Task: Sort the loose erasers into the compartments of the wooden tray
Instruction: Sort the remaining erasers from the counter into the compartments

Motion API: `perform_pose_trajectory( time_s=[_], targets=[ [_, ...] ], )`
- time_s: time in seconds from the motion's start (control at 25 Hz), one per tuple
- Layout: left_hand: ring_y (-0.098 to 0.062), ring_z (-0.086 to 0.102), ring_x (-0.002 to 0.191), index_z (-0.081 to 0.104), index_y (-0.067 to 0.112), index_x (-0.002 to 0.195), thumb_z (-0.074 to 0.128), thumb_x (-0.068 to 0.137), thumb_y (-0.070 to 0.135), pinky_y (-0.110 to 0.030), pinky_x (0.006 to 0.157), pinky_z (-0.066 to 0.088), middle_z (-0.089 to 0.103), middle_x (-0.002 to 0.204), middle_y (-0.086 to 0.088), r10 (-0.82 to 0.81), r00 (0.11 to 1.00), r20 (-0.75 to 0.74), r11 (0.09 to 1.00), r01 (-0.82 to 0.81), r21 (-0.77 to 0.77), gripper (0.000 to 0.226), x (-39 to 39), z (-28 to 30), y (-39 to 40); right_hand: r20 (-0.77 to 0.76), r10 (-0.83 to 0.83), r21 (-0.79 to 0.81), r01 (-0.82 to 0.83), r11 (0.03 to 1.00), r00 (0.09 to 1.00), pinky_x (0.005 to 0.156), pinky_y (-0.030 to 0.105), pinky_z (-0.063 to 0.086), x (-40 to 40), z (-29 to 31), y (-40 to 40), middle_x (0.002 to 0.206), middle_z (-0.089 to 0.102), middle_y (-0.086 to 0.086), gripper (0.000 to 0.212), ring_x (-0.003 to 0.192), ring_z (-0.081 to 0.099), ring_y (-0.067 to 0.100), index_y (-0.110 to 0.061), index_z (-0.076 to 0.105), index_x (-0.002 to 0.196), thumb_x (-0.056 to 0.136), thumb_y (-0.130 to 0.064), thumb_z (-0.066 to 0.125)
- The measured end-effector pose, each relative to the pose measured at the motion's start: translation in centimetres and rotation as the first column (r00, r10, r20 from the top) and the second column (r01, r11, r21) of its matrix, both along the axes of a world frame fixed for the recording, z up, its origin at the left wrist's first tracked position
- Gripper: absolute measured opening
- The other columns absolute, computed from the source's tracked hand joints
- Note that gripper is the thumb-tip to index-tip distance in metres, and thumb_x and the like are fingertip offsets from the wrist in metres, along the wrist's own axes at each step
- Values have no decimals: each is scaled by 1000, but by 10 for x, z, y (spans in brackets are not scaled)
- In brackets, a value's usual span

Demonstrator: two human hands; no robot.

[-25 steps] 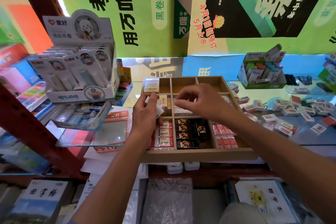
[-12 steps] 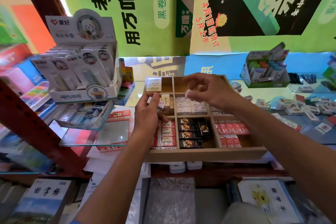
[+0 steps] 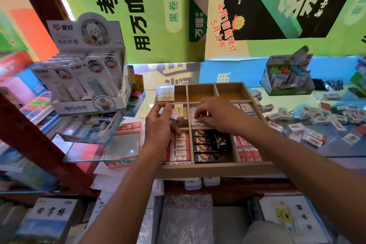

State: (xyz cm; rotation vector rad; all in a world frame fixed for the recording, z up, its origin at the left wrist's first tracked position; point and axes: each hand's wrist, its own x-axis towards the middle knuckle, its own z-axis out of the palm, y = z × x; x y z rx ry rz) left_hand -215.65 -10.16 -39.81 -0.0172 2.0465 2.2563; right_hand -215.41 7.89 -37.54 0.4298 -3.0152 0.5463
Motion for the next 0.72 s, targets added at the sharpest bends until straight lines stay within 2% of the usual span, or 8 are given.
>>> perform_pose_trajectory(
  time_s=[0.08, 0.24, 0.44, 0.56, 0.72],
  targets=[
    [-13, 53, 46, 57, 20, 117, 46, 104, 34, -20, 38, 38, 67, 74, -4, -5, 1000, 3, 1000, 5, -1, 22, 0, 0, 0, -74, -47, -2, 47, 999, 996, 62, 16, 31, 4, 0, 3, 95, 60, -10, 14, 84, 53, 7, -21, 70, 101, 95, -30, 62],
    [-12, 54, 46, 57, 21, 118, 45, 104, 34, -19, 38, 39, 67, 80, -7, 5, 1000, -2, 1000, -5, -29, 23, 0, -1, 0, 64, 56, -34, -54, 998, 996, 69, 25, 38, 10, 6, 15, 91, 62, -15, 10, 84, 55, 4, -26, 74, 99, 91, -30, 68],
    [-12, 54, 45, 57, 19, 119, 45, 104, 34, -19, 37, 38, 68, 81, -8, 6, 1000, 5, 1000, -6, -25, 24, 0, -1, 1, 30, 69, 199, -73, 977, 997, 71, 26, 35, 4, 4, 16, 94, 56, -16, 20, 89, 54, 8, -29, 74, 110, 94, -35, 63],
    [-12, 55, 45, 57, 20, 117, 45, 104, 34, -19, 37, 38, 68, 81, -8, 7, 1000, 2, 999, -7, -37, 23, 0, -1, 0, 56, 25, 49, -28, 998, 998, 71, 25, 38, 5, 1, 17, 102, 68, -9, 17, 88, 56, 7, -26, 75, 107, 92, -29, 67],
    [-12, 54, 44, 58, 19, 115, 46, 104, 33, -19, 37, 37, 67, 78, -8, 4, 1000, -3, 1000, -4, -29, 22, 0, -1, 0, 129, -7, -101, 20, 995, 992, 76, 28, 48, 8, 3, 12, 104, 71, -3, 16, 91, 62, 11, -23, 76, 106, 92, -22, 68]
  ],
)
